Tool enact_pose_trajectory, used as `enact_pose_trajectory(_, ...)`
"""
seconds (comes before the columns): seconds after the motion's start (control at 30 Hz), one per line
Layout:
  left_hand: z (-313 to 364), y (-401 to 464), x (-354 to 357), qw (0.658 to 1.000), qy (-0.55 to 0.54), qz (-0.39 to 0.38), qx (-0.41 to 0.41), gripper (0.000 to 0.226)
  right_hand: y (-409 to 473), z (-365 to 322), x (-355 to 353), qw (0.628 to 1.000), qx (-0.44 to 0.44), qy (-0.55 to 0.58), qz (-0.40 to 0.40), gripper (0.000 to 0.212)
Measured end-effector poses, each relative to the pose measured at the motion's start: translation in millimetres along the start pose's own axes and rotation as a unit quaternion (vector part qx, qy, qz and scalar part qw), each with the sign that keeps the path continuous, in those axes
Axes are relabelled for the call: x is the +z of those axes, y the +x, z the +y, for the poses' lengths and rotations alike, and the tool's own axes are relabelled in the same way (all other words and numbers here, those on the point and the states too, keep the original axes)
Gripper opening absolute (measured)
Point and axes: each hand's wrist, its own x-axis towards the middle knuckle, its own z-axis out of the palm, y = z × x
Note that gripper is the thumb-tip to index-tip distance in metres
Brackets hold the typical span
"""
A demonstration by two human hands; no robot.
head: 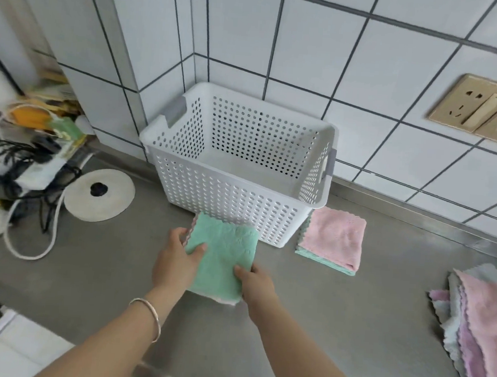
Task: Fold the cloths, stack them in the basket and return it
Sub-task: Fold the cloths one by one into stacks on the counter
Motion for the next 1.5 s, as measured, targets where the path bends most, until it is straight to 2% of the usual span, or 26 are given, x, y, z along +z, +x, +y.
enact_pose_trajectory(0.17,-23,24,11,0.999,0.017,-0.035,-0.016,0.058,20,6,19,0.992,0.025,-0.098,0.081,0.032)
enact_pose_trajectory(0.23,-30,24,12,0.999,0.038,-0.021,-0.002,0.061,19,10,21,0.981,-0.008,-0.155,0.114,0.036)
enact_pose_trajectory(0.27,-33,24,12,0.997,0.066,0.002,0.033,0.061,17,11,22,0.968,-0.045,-0.202,0.143,0.04)
enact_pose_trajectory(0.3,-36,23,12,0.989,0.112,0.033,0.091,0.059,17,13,23,0.933,-0.121,-0.285,0.185,0.044)
enact_pose_trajectory(0.33,-38,23,14,0.971,0.167,0.062,0.161,0.054,18,14,23,0.867,-0.216,-0.388,0.223,0.047)
enact_pose_trajectory(0.37,-37,22,14,0.947,0.218,0.072,0.226,0.048,19,17,23,0.802,-0.294,-0.468,0.225,0.048)
enact_pose_trajectory(0.4,-35,22,16,0.923,0.262,0.055,0.277,0.046,24,20,24,0.745,-0.34,-0.536,0.205,0.049)
enact_pose_trajectory(0.47,-40,25,21,0.879,0.342,-0.003,0.331,0.054,31,26,23,0.684,-0.367,-0.616,0.133,0.055)
enact_pose_trajectory(0.6,-60,37,28,0.865,0.413,-0.088,0.271,0.081,38,32,17,0.688,-0.296,-0.658,0.081,0.066)
enact_pose_trajectory(0.67,-63,41,22,0.867,0.415,-0.087,0.26,0.092,39,24,20,0.71,-0.25,-0.658,-0.008,0.068)
enact_pose_trajectory(0.73,-56,39,15,0.872,0.406,-0.096,0.258,0.097,35,14,18,0.733,-0.248,-0.633,-0.034,0.067)
enact_pose_trajectory(0.83,-34,15,15,0.854,0.359,-0.059,0.372,0.077,26,14,-4,0.768,-0.328,-0.549,0.045,0.059)
enact_pose_trajectory(0.9,-4,-13,43,0.804,0.272,-0.05,0.526,0.059,15,21,-54,0.765,-0.383,-0.482,0.189,0.051)
enact_pose_trajectory(0.93,11,-26,56,0.779,0.243,-0.05,0.575,0.052,8,23,-80,0.758,-0.39,-0.465,0.241,0.047)
enact_pose_trajectory(0.97,31,-40,75,0.76,0.22,-0.063,0.608,0.048,0,28,-113,0.747,-0.376,-0.461,0.298,0.044)
enact_pose_trajectory(1.07,75,-71,132,0.733,0.178,-0.112,0.647,0.038,-20,49,-206,0.732,-0.297,-0.439,0.428,0.038)
enact_pose_trajectory(1.17,114,-103,192,0.709,0.184,-0.168,0.66,0.041,-42,65,-293,0.731,-0.192,-0.402,0.518,0.037)
enact_pose_trajectory(1.27,149,-143,242,0.683,0.213,-0.213,0.665,0.039,-52,76,-358,0.73,-0.112,-0.381,0.556,0.036)
enact_pose_trajectory(1.37,175,-176,283,0.68,0.23,-0.238,0.654,0.038,-50,85,-392,0.762,-0.081,-0.375,0.522,0.037)
enact_pose_trajectory(1.5,200,-207,328,0.68,0.241,-0.253,0.644,0.033,-40,95,-416,0.766,-0.078,-0.405,0.492,0.027)
